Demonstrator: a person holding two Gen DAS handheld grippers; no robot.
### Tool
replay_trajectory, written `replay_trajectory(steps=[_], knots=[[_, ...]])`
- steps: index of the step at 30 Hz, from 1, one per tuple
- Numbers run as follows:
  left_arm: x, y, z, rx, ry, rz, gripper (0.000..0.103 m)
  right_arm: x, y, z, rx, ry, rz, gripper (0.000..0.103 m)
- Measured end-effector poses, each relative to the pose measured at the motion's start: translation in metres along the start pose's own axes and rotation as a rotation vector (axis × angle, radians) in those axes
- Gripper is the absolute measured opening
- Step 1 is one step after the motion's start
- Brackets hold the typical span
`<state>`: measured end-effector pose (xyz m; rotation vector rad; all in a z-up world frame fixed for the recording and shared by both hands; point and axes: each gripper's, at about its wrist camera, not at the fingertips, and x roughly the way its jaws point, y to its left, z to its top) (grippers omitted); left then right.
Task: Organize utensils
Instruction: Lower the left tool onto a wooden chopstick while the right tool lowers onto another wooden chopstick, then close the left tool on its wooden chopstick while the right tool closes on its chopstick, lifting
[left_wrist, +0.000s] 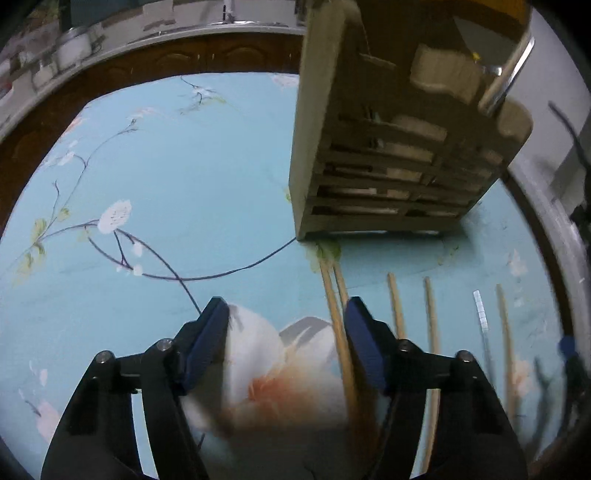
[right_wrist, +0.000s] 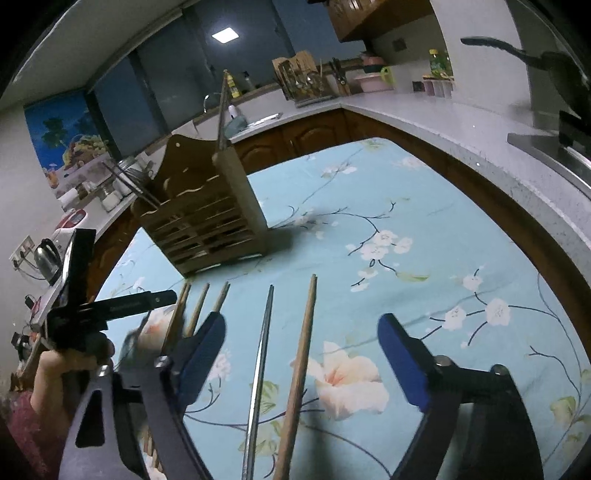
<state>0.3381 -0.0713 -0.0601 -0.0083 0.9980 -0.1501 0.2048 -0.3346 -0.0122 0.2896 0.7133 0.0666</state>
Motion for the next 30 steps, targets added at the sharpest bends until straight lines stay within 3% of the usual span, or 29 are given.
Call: replay_trajectory(steps=[4,6,9,12,16,20,25,28,30], knots=[[-0.002,-0.001,-0.007,0.049,-0.025,0.006,0.057,0.011,-0.001,0.005,-0.001,0.025,-0.003,0.063],[-0.007,-0.005,-0.017,0.116,-0.030,0.029,0.044,0.020,0.000,0.008,-0.011,0.051,-0.009,0.057],[-0.023,-0.005,-0.038,0.194,-0.026,-0.011,0.031,0.033,0.004,0.008,-0.036,0.089,-0.017,0.044],[-0.032,0.006,-0.046,0.178,0.005,-0.079,0.027,0.051,0.008,0.008,-0.072,0.136,-0.039,0.039],[-0.030,0.023,-0.038,0.076,0.025,-0.127,0.027,0.078,0.011,0.012,-0.108,0.190,-0.086,0.023],[-0.022,0.021,-0.025,0.059,0.030,-0.105,0.027,0.092,0.015,0.019,-0.135,0.188,-0.115,0.020],[-0.017,0.003,-0.023,0.124,0.008,-0.045,0.025,0.097,0.017,0.021,-0.155,0.183,-0.118,0.021],[-0.016,-0.001,-0.022,0.147,-0.010,-0.022,0.013,0.097,0.015,0.022,-0.145,0.184,-0.120,0.009],[-0.017,0.000,-0.021,0.136,-0.001,-0.031,0.008,0.096,0.010,0.024,-0.107,0.192,-0.088,0.007]])
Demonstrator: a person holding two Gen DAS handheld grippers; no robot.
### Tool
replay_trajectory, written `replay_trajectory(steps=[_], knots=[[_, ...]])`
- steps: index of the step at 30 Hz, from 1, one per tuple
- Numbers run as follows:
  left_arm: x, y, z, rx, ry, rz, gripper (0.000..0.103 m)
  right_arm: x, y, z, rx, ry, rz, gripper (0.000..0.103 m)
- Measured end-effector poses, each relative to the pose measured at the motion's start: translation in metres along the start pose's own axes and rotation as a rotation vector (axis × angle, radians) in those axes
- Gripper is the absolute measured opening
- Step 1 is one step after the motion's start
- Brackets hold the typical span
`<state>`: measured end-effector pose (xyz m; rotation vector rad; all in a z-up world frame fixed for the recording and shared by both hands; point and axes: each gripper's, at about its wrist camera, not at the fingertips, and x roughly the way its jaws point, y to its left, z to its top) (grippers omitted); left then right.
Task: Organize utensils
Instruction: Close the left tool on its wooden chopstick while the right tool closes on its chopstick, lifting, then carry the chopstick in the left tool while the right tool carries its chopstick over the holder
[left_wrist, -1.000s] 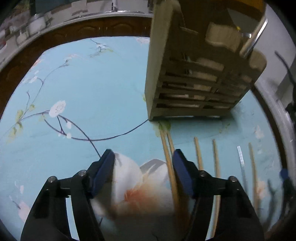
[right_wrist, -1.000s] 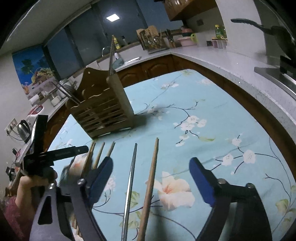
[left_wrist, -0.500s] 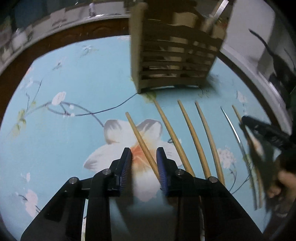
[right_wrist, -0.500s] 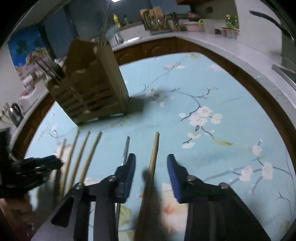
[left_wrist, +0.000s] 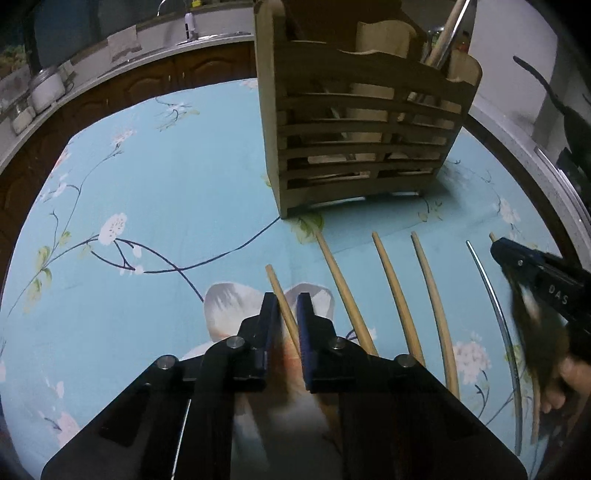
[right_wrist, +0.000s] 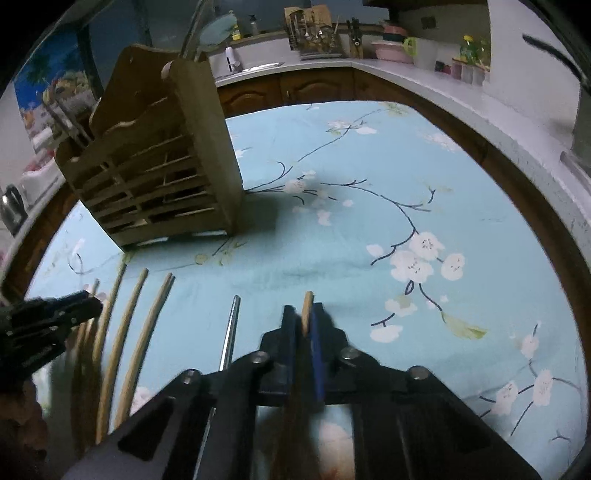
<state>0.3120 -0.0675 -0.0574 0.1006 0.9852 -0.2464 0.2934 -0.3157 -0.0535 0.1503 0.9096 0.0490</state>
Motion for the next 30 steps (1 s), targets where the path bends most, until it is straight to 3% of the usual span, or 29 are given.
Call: replay_trajectory(steps=[4,13,24,30], knots=[[-0.008,0.002,0.000,-0.037,0.011,-0.070,0.004,-0.012,-0.006,-0.003,0.065,0.013,0.106,0.005],[-0.094,0.020,-0.014,-0.104,-0.140,-0.187,0.004,-0.097,0.015,-0.004,0.033,-0.142,0.212,0.005],[-0.186,0.035,-0.023,-0.127,-0.310,-0.263,0.004,-0.194,0.042,0.009,-0.050,-0.351,0.281,0.005],[-0.211,0.038,-0.020,-0.129,-0.372,-0.274,0.004,-0.217,0.050,0.018,-0.068,-0.421,0.296,0.005]])
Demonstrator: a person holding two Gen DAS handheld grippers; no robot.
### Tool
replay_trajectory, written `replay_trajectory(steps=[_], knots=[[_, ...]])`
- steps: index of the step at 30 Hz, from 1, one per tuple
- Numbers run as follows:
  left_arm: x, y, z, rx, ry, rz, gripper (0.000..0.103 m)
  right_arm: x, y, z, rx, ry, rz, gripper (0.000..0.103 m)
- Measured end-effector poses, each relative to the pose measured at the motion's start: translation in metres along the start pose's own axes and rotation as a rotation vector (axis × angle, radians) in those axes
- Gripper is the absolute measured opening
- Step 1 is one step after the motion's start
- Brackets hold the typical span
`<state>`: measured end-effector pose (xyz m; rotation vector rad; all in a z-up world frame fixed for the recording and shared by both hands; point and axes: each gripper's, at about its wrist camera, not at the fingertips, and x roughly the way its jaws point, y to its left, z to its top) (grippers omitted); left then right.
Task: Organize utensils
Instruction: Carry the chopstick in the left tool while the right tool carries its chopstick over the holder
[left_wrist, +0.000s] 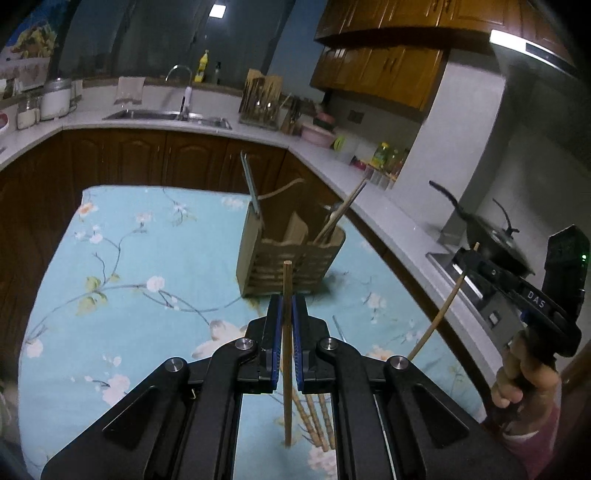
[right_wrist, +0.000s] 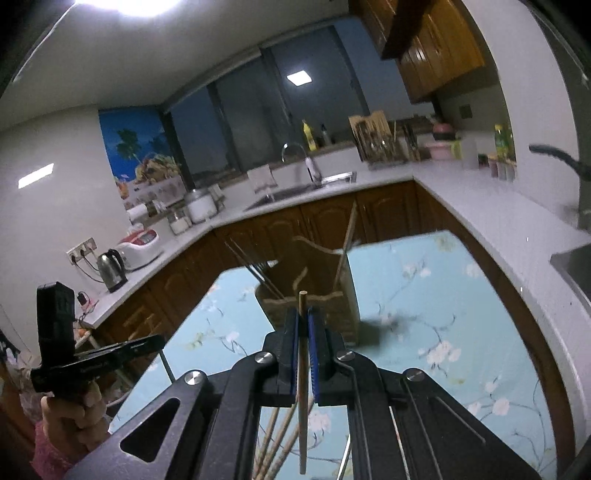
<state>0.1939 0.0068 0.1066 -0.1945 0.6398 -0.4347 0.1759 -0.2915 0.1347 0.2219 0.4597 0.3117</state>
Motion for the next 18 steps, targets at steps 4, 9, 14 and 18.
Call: replay_trajectory(steps=[4,9,14,18], knots=[[-0.008,-0.001,0.009,0.005,-0.026,0.000,0.004,0.003,0.005,0.007,-0.008,-0.018,0.006,0.005],[-0.011,0.001,0.016,0.000,-0.044,-0.001,0.004,0.007,0.005,0.011,-0.007,-0.023,0.009,0.005],[-0.011,0.001,0.023,-0.006,-0.068,-0.003,0.004,0.011,0.002,0.015,0.004,-0.033,0.010,0.005],[-0.010,0.000,0.027,-0.005,-0.092,-0.009,0.004,0.015,0.002,0.018,0.008,-0.039,0.009,0.005]])
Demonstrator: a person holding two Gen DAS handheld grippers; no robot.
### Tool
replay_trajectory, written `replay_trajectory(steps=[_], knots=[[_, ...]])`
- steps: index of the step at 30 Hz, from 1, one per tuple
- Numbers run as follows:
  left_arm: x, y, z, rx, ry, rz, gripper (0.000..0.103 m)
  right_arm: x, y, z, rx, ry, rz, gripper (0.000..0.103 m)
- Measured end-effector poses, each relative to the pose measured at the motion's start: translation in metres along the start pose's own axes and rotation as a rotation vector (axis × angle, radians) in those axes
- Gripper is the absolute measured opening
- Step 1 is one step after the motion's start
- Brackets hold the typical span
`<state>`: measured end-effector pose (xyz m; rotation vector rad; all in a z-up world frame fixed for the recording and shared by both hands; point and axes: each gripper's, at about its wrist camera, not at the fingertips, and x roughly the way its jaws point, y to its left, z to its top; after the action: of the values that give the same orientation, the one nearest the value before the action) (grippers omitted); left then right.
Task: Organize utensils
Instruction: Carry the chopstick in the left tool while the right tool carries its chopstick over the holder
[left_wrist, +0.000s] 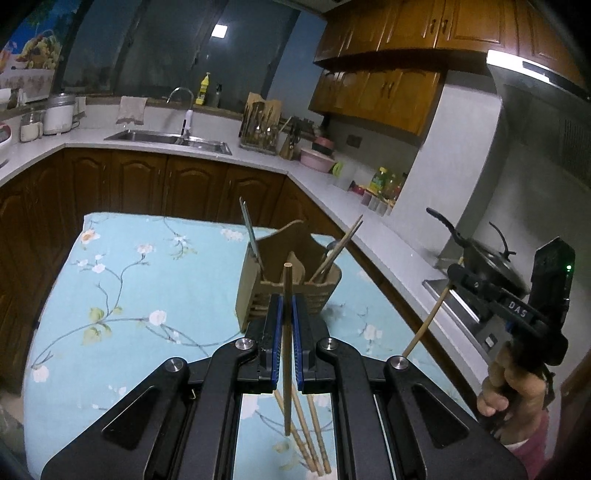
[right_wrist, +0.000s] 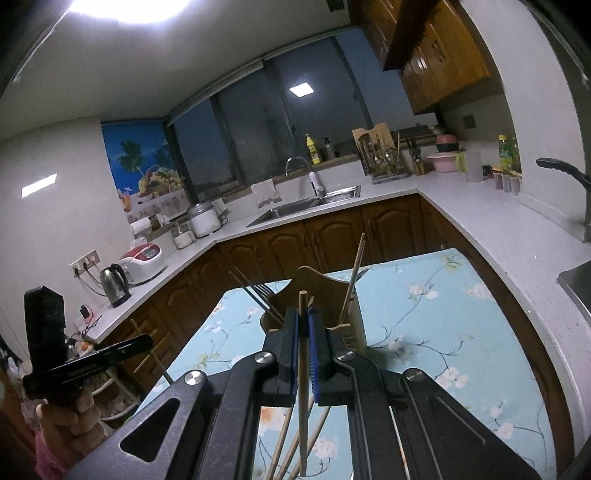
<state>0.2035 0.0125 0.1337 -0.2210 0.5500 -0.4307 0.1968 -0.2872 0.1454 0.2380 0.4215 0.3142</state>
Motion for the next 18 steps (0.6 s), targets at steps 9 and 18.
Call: replay_trajectory(steps=[9,18], knots=[[0.008,-0.006,0.029,0.009,-0.067,0.002,0.004,0.009,-0.007,0.019,0.011,-0.053,-0.007,0.005],[0.024,-0.023,0.087,0.063,-0.187,0.026,0.004,0.028,-0.011,0.074,0.043,-0.209,-0.029,0.005]])
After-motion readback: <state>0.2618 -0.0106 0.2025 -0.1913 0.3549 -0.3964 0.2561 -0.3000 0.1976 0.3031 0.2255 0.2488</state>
